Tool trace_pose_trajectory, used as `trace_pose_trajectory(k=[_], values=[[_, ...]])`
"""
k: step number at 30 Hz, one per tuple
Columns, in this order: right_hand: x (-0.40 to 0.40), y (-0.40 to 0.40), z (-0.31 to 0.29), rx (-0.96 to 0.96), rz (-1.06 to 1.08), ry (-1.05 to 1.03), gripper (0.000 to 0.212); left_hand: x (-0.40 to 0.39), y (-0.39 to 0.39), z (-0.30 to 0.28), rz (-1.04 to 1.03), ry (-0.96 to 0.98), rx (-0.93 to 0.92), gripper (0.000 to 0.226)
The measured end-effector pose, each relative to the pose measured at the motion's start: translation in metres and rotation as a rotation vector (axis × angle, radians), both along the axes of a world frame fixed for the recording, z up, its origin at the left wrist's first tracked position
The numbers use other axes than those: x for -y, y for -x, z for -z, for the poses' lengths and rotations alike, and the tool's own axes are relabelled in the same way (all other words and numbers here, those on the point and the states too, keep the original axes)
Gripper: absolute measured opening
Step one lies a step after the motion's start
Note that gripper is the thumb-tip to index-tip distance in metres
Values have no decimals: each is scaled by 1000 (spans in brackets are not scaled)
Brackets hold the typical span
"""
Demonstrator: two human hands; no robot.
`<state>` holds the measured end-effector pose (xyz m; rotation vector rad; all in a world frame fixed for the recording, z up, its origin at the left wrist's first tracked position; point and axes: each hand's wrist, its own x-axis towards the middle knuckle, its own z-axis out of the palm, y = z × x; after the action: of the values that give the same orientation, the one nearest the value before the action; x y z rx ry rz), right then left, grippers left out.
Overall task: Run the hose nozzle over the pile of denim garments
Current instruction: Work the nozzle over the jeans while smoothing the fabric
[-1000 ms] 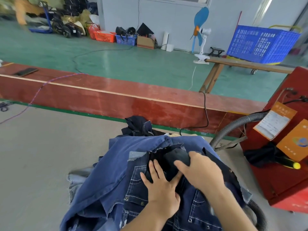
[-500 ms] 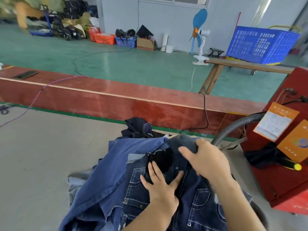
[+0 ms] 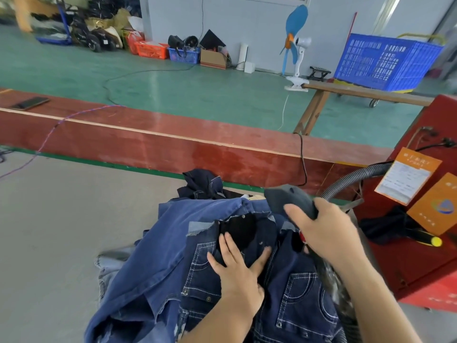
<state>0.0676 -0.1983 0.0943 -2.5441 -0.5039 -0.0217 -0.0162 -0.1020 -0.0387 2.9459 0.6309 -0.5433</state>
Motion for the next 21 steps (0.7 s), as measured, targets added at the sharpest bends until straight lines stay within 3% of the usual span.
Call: trace_pose_trajectory(k=[6, 13, 16, 21], values=[[-9, 26, 31, -138, -103, 306, 42, 1, -2, 4, -4, -7, -20, 70], [-43, 22, 53, 6, -83, 399, 41, 0, -4, 4, 7, -39, -56, 69], [-56, 20, 60, 37, -65, 348, 46, 0, -4, 2, 7, -36, -71, 67], [-47, 3, 32, 66, 59, 3, 42, -2, -3, 2, 20, -3, -36, 77]])
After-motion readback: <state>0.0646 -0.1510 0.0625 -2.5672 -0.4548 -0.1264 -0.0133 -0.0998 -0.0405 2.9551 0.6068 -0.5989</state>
